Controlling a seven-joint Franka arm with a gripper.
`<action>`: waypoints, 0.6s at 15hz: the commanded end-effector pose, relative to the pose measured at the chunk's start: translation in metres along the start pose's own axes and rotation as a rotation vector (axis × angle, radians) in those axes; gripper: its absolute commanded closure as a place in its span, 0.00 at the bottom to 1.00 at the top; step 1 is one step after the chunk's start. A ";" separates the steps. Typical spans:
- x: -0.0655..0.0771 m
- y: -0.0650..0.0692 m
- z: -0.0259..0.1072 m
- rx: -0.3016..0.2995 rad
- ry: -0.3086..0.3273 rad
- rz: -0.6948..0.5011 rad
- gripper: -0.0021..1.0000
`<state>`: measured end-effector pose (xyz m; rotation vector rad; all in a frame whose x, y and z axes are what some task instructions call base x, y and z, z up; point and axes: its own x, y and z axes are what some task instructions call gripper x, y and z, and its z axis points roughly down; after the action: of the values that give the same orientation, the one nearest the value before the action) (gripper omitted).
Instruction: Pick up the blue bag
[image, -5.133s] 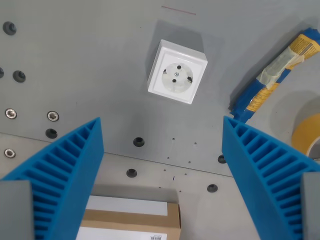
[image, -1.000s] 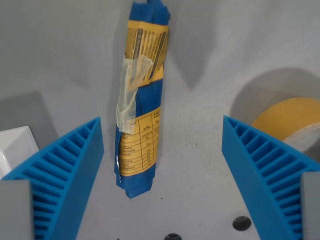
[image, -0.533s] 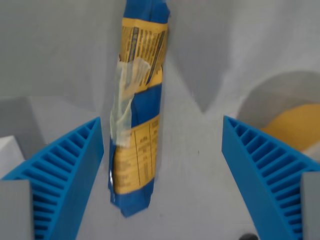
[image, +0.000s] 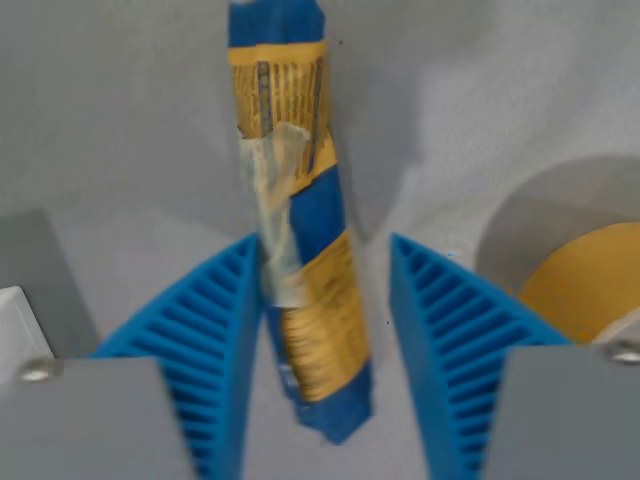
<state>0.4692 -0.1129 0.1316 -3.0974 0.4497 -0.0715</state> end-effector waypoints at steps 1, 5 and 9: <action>-0.004 0.002 -0.003 0.055 0.075 0.017 1.00; -0.004 0.002 -0.003 0.055 0.075 0.017 1.00; -0.001 0.001 -0.008 0.056 0.075 0.017 1.00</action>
<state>0.4705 -0.1132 0.1332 -3.0978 0.4497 -0.0790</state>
